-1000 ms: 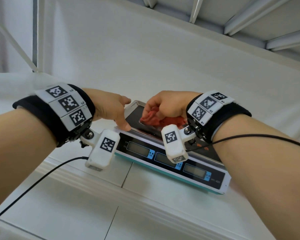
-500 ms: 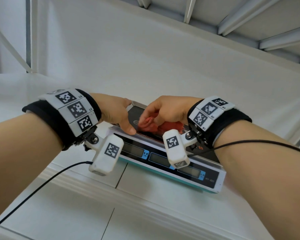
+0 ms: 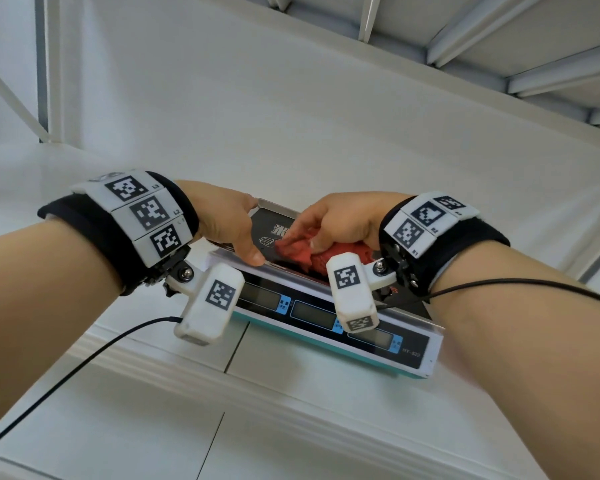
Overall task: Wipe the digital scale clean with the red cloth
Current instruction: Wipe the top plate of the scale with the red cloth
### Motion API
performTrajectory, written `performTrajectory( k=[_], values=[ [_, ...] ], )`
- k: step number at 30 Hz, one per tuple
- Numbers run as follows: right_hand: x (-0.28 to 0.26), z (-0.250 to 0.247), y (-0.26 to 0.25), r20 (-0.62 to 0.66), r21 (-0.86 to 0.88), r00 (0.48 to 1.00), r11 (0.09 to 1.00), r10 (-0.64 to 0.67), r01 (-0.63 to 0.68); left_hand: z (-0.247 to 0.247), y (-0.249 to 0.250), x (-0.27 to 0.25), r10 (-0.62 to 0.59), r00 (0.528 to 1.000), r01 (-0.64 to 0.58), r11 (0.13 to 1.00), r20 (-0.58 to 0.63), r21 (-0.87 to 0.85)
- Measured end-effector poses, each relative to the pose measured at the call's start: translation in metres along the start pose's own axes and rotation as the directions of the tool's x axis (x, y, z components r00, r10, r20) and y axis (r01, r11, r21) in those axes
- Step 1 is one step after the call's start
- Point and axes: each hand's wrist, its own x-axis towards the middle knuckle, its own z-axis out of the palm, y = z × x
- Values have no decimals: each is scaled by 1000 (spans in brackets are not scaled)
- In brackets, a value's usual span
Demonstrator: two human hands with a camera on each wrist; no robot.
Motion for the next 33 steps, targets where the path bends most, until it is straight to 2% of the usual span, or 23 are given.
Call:
performTrajectory(
  k=[3,6,8,11,13,16,19,22,24,26,29,31,33],
  values=[
    [7,1,2,-168,-51,986,999,9,-17,0,-2,2,-7,1000,7,1000,2,-9],
    [12,11,-8,-156,-143,988,989,4,-26,-1,-4,4,-27,1000,27,1000,1,-11],
    [17,16,-19,-164,-233,986,973,-37,-2,-1,-6,5,-37,999,37,999,1,5],
    [20,23,-31,-133,-264,985,962,-112,74,-1,-6,4,-29,1000,30,999,-11,21],
    [18,23,-31,-45,-142,993,985,-108,101,-1,-6,2,-25,1000,25,999,-17,23],
    [3,11,-24,77,-7,996,998,-54,55,-1,-5,1,-24,1000,24,1000,0,5],
    [-6,-6,-7,15,8,1000,1000,21,-21,-1,-4,-1,-1,1000,2,1000,26,-20],
    [-6,-8,12,-79,-52,987,988,141,-146,1,-2,-4,4,1000,-3,1000,21,-25],
    [-3,-4,19,-106,-13,977,982,184,-186,2,-1,-4,12,1000,-11,999,24,-33],
    [-1,2,15,-90,5,974,978,206,-206,4,0,-4,18,1000,-17,999,21,-41],
    [-5,10,-3,47,-96,972,970,230,-225,4,0,-4,24,999,-22,999,37,-44],
    [-6,10,-8,40,-115,983,978,181,-175,4,-1,-3,23,999,-22,999,46,-41],
    [-9,7,-4,-5,-49,989,988,149,-149,3,-2,-2,21,999,-19,999,47,-42]
  ],
)
